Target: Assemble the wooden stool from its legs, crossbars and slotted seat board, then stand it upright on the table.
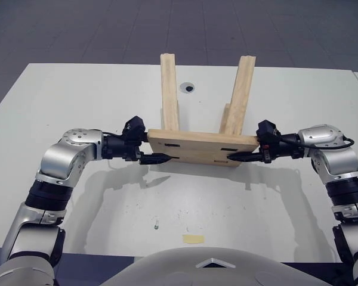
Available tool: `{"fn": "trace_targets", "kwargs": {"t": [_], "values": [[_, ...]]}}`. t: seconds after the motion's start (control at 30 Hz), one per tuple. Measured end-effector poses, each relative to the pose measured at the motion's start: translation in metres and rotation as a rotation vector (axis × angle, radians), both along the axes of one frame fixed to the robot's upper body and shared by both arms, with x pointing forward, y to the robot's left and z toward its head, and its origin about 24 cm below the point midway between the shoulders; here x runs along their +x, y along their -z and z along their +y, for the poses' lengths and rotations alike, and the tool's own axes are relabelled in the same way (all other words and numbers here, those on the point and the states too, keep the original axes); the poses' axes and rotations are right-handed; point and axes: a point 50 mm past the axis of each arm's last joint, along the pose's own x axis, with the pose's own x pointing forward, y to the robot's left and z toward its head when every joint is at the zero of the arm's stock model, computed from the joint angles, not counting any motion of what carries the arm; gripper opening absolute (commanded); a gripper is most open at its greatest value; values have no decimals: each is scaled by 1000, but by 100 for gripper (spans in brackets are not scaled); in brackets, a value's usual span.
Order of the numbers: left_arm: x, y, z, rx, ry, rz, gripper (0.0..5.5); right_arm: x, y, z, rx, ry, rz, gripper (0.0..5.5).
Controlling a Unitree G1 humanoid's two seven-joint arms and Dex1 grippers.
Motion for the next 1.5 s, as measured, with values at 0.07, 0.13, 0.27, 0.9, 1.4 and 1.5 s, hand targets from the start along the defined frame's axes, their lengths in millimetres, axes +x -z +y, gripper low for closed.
{"fn": "trace_targets", "kwargs": {"t": [0.07,0.13,0.27,0.9,1.4,1.5], "values": [[0,0,1,5,-2,-2,324,0,0,0,1,-3,2,161],[1,-1,2,2,-9,-5,285,0,0,0,8,0,11,161],[1,-4,4,-14,-20,-16,239,0,-3,-2,47,26,43,162],[12,-90,4,-681,-435,66,218,2,-58,13,899,330,482,170],[40,-104,16,-791,-1083,292,318,25,-49,33,1023,792,568,416],[46,-96,29,-778,-1173,310,361,23,-44,35,1038,823,566,459]]}}
